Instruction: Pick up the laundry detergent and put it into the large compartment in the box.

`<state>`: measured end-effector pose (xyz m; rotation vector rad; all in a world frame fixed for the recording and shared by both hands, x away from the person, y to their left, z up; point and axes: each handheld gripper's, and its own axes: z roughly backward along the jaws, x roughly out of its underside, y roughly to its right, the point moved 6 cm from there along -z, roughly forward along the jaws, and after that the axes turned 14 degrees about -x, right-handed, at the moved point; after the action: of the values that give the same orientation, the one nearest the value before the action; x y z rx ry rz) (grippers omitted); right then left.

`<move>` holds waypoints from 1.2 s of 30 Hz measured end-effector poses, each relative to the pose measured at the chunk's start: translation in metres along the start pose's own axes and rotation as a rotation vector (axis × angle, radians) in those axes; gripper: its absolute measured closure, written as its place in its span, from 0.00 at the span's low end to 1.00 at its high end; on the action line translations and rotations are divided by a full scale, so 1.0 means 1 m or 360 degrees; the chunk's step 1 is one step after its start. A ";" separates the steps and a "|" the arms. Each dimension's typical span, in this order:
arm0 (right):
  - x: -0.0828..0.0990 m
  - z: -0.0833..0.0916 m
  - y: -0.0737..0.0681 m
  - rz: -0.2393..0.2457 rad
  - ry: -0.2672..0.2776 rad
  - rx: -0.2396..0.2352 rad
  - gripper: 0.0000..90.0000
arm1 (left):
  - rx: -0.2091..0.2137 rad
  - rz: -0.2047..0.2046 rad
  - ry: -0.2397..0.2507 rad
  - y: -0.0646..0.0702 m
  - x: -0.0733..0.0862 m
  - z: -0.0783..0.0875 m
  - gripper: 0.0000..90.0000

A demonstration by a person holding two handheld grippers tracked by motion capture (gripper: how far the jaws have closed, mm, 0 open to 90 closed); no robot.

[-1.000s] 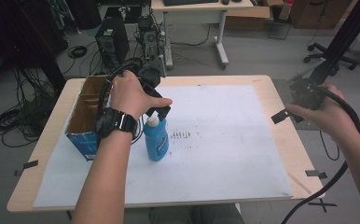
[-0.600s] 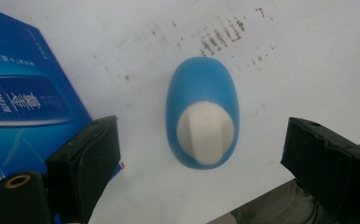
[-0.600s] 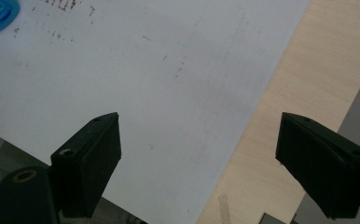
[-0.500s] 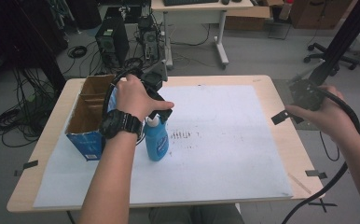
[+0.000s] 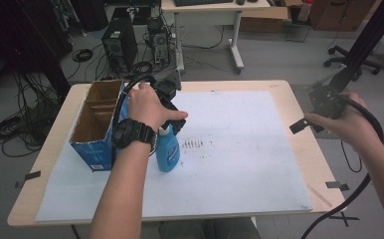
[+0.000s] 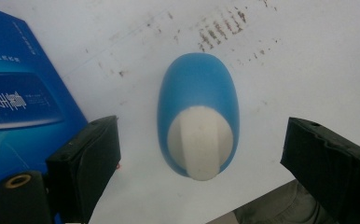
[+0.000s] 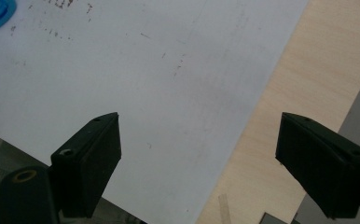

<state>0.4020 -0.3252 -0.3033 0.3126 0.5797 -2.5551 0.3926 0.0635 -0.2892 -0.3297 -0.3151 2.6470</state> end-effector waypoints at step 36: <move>0.006 -0.007 0.006 -0.0018 -0.0006 -0.0012 0.16 | -0.0031 -0.0040 -0.0088 0.011 0.001 -0.027 0.13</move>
<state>0.4011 -0.3288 -0.3134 0.3027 0.5910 -2.5631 0.3956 0.0591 -0.3181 -0.2572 -0.3611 2.6333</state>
